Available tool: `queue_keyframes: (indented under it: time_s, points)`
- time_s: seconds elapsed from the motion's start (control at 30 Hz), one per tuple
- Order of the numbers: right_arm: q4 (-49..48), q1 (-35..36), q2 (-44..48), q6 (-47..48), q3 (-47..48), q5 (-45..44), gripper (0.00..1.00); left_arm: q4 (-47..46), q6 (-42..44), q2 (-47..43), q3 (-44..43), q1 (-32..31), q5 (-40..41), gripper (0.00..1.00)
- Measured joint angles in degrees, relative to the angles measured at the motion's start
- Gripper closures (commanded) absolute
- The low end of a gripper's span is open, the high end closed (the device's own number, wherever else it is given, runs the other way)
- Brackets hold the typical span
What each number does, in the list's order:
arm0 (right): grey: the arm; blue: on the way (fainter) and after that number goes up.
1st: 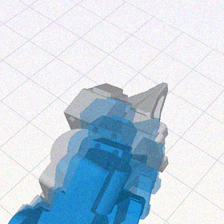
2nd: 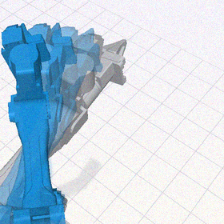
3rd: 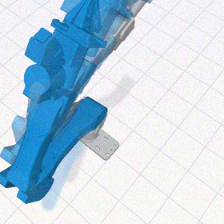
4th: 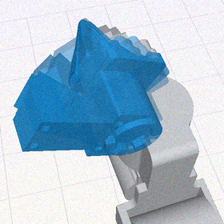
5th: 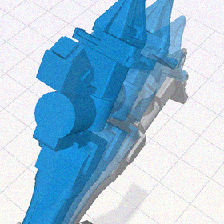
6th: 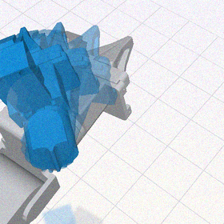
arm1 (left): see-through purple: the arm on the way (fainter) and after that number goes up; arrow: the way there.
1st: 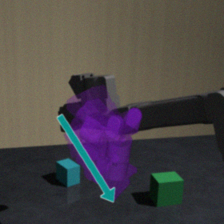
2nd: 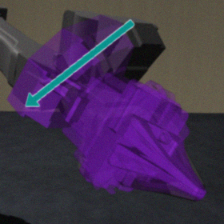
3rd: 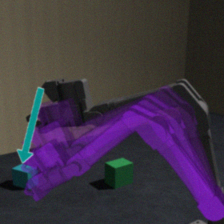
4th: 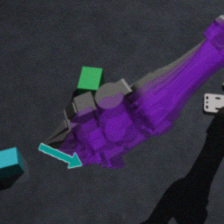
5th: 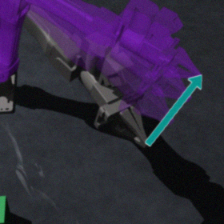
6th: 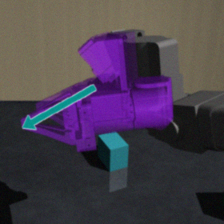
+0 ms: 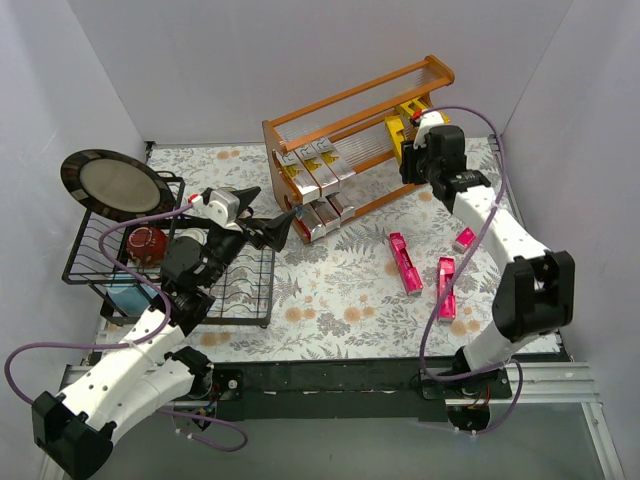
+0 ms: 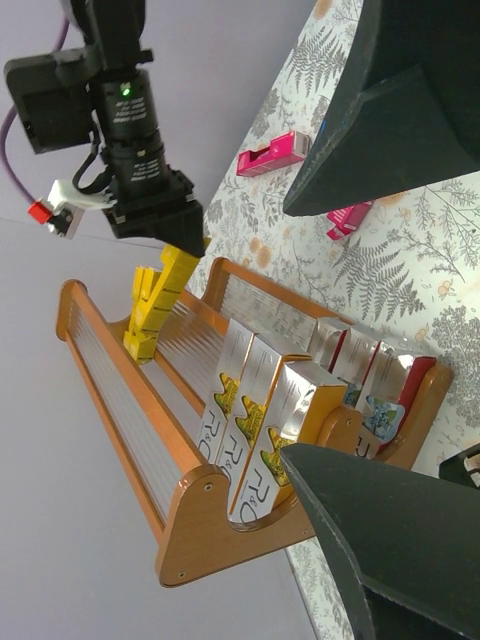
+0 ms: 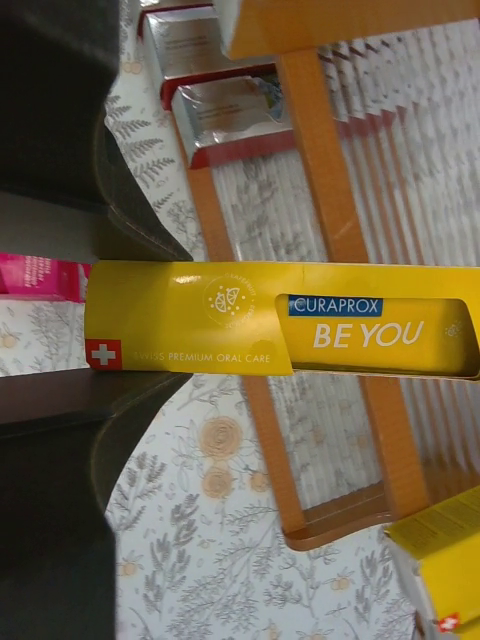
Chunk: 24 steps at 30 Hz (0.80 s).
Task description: Place and organize the toothpastes onto the shelf
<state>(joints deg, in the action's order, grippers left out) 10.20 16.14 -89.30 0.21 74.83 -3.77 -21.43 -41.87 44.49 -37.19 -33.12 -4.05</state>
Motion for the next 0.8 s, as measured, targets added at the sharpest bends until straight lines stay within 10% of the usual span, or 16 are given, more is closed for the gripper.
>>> queue_keyframes:
  time_s: [0.43,0.8]
  points:
    - [1.5,-4.5,-22.6,7.7,25.0,7.6,0.54,0.1,1.4,1.7,0.0,0.0,0.8,0.02]
    - [3.4,-4.5,-26.1,9.5,27.6,6.2,0.41,0.2,1.8,2.3,0.0,0.0,1.2,0.02]
